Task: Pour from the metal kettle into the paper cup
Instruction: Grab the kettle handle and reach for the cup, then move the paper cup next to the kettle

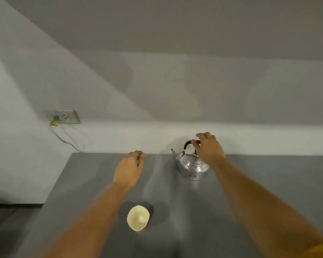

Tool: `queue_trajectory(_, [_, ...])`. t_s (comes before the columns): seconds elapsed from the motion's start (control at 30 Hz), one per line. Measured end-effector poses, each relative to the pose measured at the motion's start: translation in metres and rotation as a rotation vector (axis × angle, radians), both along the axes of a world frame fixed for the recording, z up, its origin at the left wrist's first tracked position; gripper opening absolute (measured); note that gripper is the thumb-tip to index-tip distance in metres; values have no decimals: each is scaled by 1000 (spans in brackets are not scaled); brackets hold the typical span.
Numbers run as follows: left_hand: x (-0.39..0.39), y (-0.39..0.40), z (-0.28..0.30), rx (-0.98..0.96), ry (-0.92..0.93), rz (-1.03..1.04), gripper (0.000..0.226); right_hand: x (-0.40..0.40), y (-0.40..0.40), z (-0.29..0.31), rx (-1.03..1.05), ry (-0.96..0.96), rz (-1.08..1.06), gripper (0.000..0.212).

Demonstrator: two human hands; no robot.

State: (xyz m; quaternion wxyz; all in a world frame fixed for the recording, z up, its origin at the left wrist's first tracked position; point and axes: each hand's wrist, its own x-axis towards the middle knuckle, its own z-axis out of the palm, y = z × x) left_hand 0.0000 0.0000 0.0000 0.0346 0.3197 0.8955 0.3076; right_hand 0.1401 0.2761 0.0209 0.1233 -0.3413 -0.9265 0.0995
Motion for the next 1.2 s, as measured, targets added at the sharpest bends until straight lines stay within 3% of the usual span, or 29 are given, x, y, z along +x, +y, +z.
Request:
queue_trajectory(0.17, [-11, 15, -8, -6, -31, 32, 40, -11, 25, -10, -137, -125, 8, 47])
queue_trajectory(0.67, [2, -7, -33, 47, -88, 71, 34, -13, 27, -19, -432, 78, -137, 56])
queue_trajectory(0.97, [56, -84, -71, 186, -311, 201, 32, 23, -25, -4, -449, 145, -140, 53])
queue_trajectory(1.2, [99, -124, -100, 293, -561, 207, 54, 50, -78, 16, -427, 127, -72, 51])
